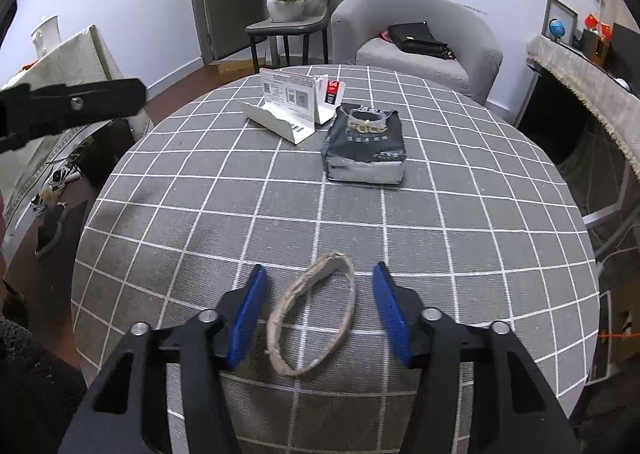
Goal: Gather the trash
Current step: 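Grasp the tape roll with right gripper while left grasps black Face tissue pack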
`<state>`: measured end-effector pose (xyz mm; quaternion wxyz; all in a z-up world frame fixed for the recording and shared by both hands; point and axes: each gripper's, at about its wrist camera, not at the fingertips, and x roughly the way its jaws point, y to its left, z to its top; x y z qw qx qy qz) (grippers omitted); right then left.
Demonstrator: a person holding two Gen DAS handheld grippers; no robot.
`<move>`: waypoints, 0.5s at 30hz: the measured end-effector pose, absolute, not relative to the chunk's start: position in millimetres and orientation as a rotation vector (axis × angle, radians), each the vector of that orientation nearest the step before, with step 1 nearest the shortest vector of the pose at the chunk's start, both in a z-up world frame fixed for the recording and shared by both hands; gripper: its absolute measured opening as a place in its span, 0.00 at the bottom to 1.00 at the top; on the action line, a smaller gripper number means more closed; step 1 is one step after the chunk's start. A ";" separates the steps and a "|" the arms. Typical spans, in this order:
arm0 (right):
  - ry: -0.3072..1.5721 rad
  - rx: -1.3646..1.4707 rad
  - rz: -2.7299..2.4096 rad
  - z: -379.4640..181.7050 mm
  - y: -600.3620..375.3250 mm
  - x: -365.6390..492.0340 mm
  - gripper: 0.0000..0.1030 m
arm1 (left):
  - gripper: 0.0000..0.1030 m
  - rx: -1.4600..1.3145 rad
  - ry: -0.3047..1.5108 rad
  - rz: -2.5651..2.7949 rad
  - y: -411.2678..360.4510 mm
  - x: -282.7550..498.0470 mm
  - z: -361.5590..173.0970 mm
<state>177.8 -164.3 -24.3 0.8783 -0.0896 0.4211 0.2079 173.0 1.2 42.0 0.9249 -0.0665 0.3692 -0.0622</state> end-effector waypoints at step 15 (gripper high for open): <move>0.821 -0.032 0.383 -8.4 -245.7 187.6 0.31 | 0.75 -0.146 0.821 -0.189 -75.4 209.7 15.3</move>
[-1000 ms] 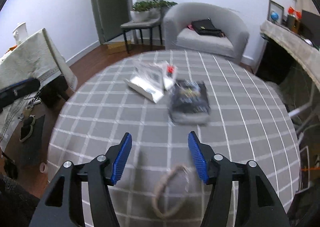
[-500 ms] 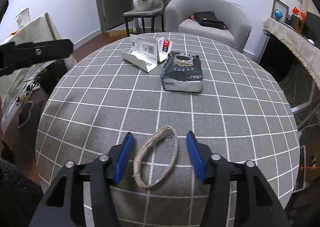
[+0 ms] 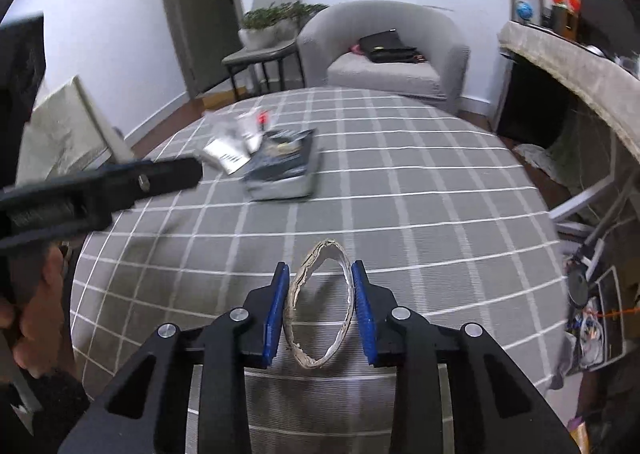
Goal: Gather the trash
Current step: 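Grasp the tape roll with right gripper while left grasps black Face tissue pack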
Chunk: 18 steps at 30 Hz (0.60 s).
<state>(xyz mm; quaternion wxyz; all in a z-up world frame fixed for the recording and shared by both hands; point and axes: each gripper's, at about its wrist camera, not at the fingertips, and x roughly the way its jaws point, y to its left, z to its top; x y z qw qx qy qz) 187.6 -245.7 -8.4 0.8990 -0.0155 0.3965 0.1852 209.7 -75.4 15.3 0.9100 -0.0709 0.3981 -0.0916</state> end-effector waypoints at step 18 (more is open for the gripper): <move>0.838 0.039 0.376 -20.6 -290.5 183.4 0.31 | 0.78 -0.125 0.926 -0.089 -114.7 262.1 -22.6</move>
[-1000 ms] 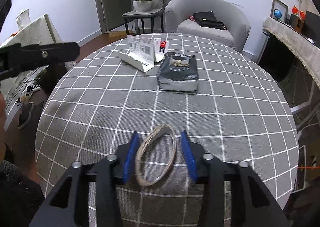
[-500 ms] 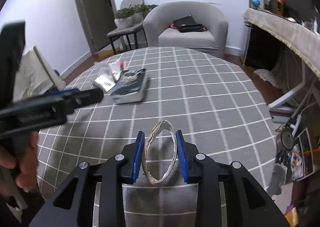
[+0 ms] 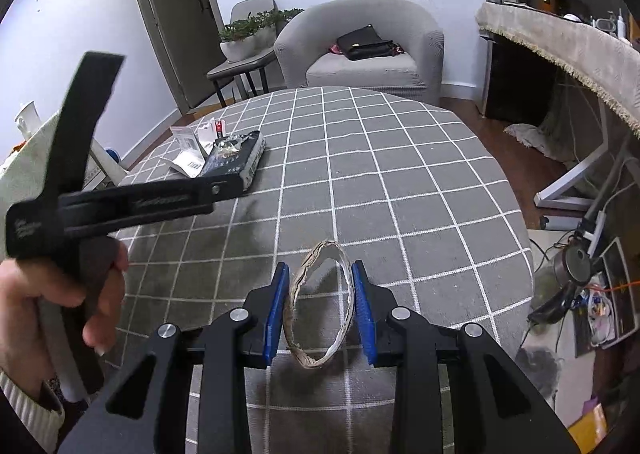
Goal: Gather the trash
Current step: 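Grasp the tape roll with right gripper while left grasps black Face tissue pack, then carry the Face tissue pack with left while right carries tape roll over bin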
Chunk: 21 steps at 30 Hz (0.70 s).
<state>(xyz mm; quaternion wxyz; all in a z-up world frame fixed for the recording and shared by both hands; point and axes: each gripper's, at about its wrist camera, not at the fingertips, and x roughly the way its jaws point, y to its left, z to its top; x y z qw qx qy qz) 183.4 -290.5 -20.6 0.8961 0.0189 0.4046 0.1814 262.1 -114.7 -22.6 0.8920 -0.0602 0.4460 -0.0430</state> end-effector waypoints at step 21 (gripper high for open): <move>0.859 0.020 0.387 -23.1 -271.6 190.4 0.31 | 0.53 -0.094 0.896 -0.082 -112.2 277.5 -14.8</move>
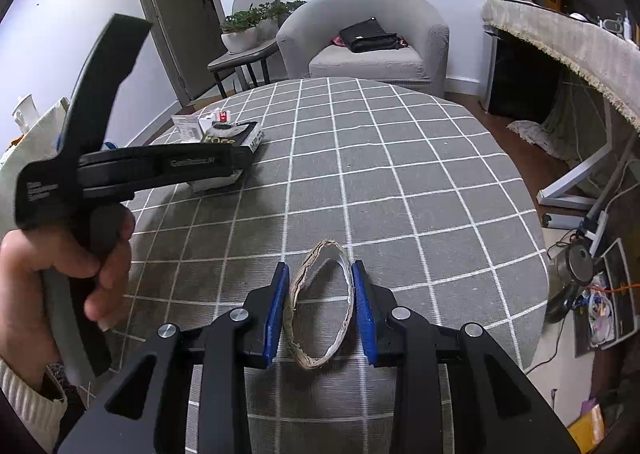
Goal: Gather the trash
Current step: 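Carry the Face tissue pack with left while right carries tape roll over bin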
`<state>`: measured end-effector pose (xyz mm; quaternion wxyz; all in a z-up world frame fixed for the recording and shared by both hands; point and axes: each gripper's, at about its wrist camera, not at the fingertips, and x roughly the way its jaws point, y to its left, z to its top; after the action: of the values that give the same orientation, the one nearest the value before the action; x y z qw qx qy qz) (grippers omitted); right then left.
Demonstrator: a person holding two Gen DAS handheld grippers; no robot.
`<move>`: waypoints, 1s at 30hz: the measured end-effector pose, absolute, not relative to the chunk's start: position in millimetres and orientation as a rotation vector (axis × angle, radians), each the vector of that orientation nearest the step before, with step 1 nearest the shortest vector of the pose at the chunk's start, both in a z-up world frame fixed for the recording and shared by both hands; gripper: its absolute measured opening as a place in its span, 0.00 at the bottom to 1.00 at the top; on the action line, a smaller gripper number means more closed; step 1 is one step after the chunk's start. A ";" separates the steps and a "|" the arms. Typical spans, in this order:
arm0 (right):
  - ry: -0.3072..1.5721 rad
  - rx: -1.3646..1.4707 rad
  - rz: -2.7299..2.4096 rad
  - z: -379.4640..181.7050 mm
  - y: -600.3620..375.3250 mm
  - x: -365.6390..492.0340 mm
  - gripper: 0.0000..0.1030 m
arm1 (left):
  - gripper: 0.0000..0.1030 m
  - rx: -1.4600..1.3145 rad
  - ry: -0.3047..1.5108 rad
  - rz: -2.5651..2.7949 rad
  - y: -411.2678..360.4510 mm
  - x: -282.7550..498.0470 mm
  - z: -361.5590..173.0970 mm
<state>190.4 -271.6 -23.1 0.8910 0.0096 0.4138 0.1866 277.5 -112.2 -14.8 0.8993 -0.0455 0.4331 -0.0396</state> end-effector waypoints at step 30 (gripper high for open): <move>0.833 0.063 0.541 24.4 -184.8 204.5 0.31 | 0.53 -0.065 0.810 0.024 -20.0 172.6 69.3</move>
<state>204.5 -184.8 24.4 0.8787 0.0304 0.3995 0.2596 172.6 -20.0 69.3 0.9186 -0.0314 0.3937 0.0117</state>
